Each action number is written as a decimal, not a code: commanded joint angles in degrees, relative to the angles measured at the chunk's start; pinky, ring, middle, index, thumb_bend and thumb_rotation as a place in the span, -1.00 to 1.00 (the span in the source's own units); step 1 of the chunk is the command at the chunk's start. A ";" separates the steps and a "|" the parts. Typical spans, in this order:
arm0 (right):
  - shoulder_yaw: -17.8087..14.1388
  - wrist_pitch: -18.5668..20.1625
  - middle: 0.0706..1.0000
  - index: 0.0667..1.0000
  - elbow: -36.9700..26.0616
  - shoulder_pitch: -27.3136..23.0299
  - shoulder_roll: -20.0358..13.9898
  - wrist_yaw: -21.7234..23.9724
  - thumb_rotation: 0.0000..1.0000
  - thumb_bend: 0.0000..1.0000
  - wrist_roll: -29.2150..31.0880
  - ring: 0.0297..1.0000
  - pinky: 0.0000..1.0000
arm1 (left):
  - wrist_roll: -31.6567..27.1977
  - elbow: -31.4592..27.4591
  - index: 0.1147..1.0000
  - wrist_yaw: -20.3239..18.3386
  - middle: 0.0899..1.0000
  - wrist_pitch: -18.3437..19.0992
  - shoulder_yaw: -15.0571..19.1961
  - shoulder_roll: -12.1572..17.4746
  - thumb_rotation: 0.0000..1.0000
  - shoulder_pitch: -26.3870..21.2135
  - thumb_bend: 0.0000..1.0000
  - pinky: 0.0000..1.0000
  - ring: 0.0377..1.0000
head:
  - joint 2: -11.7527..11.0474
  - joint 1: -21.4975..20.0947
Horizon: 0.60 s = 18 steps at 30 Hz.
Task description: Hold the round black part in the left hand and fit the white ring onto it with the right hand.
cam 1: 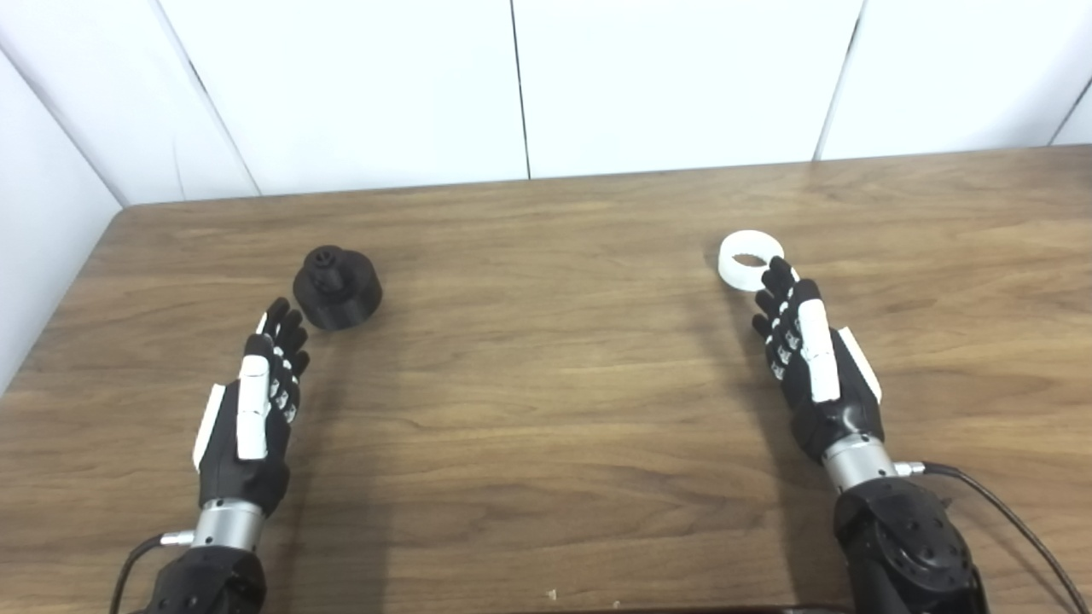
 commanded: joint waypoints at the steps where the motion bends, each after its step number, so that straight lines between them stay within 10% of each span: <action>1: 0.14 -1.87 1.00 0.99 -1.93 -1.54 0.24 0.12 1.00 0.03 0.49 1.00 1.00 | 0.68 -1.45 0.98 -0.32 1.00 -2.25 0.07 1.54 1.00 -1.84 0.12 1.00 1.00 | 0.09 0.00; 18: -0.01 -1.96 1.00 1.00 -1.93 -1.59 -0.39 0.64 1.00 0.02 0.97 1.00 1.00 | 1.90 -1.91 1.00 -0.12 1.00 -1.93 -0.39 2.08 1.00 -1.58 0.14 1.00 1.00 | -0.03 0.94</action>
